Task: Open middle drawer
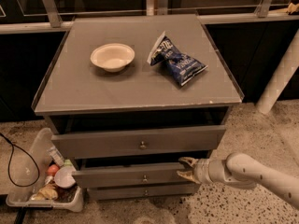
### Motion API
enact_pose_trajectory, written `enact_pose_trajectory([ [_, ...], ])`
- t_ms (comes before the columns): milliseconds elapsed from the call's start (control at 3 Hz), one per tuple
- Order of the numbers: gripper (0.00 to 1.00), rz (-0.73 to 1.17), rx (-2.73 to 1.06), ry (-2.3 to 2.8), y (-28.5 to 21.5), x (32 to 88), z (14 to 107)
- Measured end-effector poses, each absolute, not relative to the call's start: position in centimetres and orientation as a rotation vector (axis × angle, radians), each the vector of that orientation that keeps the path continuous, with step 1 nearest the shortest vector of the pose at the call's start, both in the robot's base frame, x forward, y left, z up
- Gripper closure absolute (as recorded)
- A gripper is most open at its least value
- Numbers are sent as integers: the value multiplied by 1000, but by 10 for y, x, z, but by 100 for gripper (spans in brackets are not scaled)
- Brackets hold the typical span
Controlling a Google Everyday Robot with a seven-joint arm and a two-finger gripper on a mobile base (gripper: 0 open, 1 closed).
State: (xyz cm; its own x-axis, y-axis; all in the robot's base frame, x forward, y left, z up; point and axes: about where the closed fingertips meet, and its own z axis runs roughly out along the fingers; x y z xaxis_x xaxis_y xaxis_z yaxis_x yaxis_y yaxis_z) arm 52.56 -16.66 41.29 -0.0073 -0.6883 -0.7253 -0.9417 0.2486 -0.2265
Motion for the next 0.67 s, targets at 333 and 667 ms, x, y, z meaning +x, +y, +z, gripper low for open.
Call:
enact_pose_trajectory([
  [333, 35, 429, -1506, 1759, -166, 524, 413],
  [667, 11, 455, -1515, 1753, -168, 514, 409],
])
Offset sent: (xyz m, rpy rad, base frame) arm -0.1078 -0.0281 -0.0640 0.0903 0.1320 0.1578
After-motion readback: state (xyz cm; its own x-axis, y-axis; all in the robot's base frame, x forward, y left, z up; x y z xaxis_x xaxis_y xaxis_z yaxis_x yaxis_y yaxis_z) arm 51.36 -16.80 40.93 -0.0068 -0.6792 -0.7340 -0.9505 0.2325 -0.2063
